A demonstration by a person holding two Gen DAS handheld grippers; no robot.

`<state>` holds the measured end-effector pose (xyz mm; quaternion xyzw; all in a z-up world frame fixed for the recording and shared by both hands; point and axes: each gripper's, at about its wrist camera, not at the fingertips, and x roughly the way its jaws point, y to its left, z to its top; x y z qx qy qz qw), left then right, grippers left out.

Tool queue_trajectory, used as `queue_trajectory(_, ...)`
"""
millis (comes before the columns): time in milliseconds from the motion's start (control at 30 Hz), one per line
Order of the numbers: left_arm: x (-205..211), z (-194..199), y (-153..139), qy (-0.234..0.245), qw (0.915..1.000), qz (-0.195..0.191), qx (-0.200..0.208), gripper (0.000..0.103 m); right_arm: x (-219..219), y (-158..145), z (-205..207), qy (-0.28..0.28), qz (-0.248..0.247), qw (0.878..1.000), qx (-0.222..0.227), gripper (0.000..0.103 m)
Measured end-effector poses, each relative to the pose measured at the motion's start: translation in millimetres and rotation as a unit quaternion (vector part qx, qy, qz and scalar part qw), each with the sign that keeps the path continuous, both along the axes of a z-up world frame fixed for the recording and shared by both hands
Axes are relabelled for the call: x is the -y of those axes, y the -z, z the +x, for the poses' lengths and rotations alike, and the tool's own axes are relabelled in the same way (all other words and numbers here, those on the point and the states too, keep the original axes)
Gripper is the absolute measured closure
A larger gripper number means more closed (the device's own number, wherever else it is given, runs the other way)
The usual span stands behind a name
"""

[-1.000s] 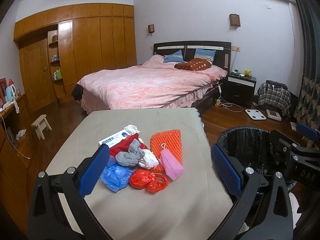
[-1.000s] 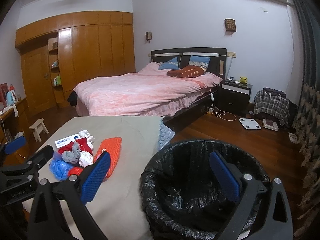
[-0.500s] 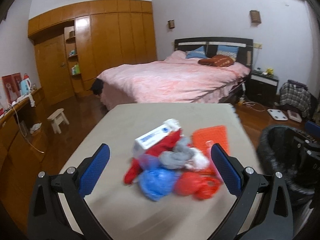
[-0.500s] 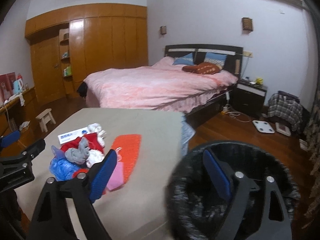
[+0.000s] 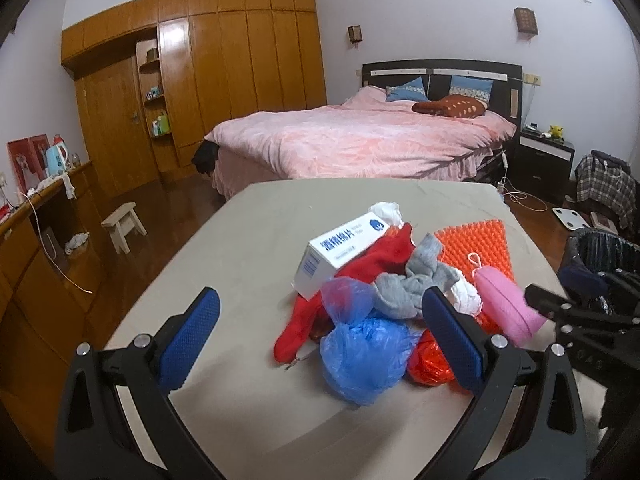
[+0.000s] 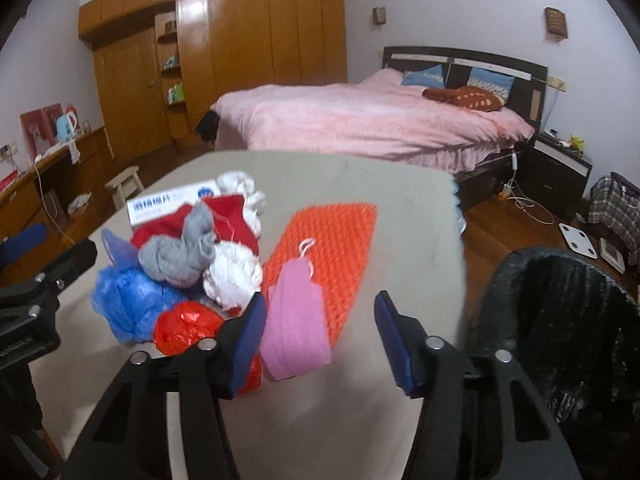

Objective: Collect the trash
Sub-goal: 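Grasp the pink mask with the right tool while the left tool grasps the grey sock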

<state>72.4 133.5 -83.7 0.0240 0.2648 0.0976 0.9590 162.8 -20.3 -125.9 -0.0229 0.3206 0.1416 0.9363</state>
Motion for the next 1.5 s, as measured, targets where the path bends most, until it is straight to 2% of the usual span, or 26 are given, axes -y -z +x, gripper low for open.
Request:
queue_trajectory(200,6,8,11,0.016,0.9999,-0.002,-0.004,0.009,-14,20,11,-0.035,-0.011,0.999,-0.034,0.071)
queue_trajectory(267,8,12,15,0.023,0.9997,-0.011,-0.008,0.013,-14,22,13,-0.046,-0.006,0.998,-0.045,0.087)
queue_trajectory(333,11,16,17,0.027,0.9994,-0.015,-0.012,0.021,-13,22,14,-0.058,0.003,0.997,-0.051,0.091)
queue_trajectory(467,20,20,20,0.042,0.9989,-0.014,-0.013,0.026,-10,14,10,-0.066,0.011,0.997,-0.038,0.096)
queue_trajectory(633,31,30,20,0.062,0.9979,-0.016,-0.011,0.030,0,-7,13,-0.056,0.028,0.998,-0.014,0.096)
queue_trajectory(800,42,42,20,0.078,0.9968,-0.016,-0.012,0.043,7,-14,21,-0.047,0.028,0.998,-0.005,0.096)
queue_trajectory(1033,64,36,11,0.109,0.9938,0.005,0.021,0.043,10,-7,29,-0.046,0.031,0.998,-0.009,0.096)
queue_trajectory(1133,65,44,19,0.109,0.9940,0.005,-0.001,0.043,12,-3,31,-0.045,0.036,0.998,-0.016,0.096)
queue_trajectory(1300,52,63,40,0.084,0.9952,-0.001,-0.049,0.043,15,1,33,-0.046,0.036,0.998,-0.022,0.095)
queue_trajectory(1333,50,65,42,0.081,0.9953,0.000,-0.053,0.043,14,2,33,-0.046,0.033,0.998,-0.023,0.091)
queue_trajectory(1367,48,66,42,0.080,0.9953,0.001,-0.054,0.043,14,4,33,-0.042,0.029,0.998,-0.024,0.079)
queue_trajectory(1433,45,67,44,0.082,0.9950,-0.004,-0.058,0.040,14,6,35,-0.035,0.026,0.999,-0.026,0.061)
queue_trajectory(1500,42,68,44,0.084,0.9944,-0.009,-0.064,0.037,14,9,37,-0.024,0.024,0.999,-0.029,0.055)
